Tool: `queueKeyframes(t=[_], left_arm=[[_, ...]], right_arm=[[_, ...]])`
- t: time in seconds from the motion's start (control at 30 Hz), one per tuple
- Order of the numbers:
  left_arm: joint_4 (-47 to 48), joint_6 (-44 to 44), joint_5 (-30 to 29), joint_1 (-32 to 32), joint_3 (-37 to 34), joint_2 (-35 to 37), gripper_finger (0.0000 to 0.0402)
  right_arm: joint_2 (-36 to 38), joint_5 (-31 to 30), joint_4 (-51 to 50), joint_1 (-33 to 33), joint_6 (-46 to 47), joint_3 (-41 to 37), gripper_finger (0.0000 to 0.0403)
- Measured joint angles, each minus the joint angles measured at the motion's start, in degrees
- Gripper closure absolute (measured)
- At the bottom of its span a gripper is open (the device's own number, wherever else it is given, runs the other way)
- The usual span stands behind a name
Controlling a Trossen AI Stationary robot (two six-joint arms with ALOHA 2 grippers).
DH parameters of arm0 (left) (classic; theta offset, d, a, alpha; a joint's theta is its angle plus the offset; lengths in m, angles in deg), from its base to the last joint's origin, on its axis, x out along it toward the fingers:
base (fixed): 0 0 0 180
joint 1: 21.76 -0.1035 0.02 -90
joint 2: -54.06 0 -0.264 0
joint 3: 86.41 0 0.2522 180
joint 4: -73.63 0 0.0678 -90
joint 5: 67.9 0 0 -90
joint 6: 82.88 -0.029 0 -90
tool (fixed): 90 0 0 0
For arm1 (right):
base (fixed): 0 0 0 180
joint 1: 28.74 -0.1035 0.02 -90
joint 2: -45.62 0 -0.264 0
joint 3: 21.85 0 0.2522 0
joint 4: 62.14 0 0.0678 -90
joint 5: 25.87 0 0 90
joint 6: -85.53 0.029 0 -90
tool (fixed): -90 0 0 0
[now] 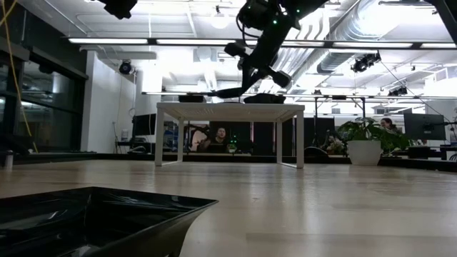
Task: Pick & Place Mini shaped plates
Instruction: Stack the black leaf-shaped plate on top of the black leaf-shaped plate on the shelf
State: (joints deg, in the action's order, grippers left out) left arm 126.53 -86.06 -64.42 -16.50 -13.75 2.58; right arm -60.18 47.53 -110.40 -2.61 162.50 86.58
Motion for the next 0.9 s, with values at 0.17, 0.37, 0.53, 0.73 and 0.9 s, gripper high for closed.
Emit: queueKeyframes(t=[0.17,0.37,0.53,0.73,0.9], left_arm=[[0.00,0.04,0.02,0.00,0.00,0.00,0.0204],[0.00,0.06,0.03,0.00,0.00,0.02,0.0204],[0.00,0.05,0.02,0.00,0.00,0.02,0.0204],[0.01,0.00,0.00,0.01,0.00,0.02,0.0204],[0.02,-0.03,0.02,0.00,0.00,0.02,0.0204]], right_arm=[[-0.79,0.59,-0.15,-0.31,0.08,0.00,0.0402],[-1.36,0.08,0.54,-0.26,0.48,-0.01,0.0402],[-1.35,0.20,0.26,0.11,-0.36,0.00,0.0402],[-1.35,0.29,0.19,0.12,-1.89,0.00,0.0395],[-1.35,0.13,0.19,-0.30,-3.81,0.00,0.0365]])
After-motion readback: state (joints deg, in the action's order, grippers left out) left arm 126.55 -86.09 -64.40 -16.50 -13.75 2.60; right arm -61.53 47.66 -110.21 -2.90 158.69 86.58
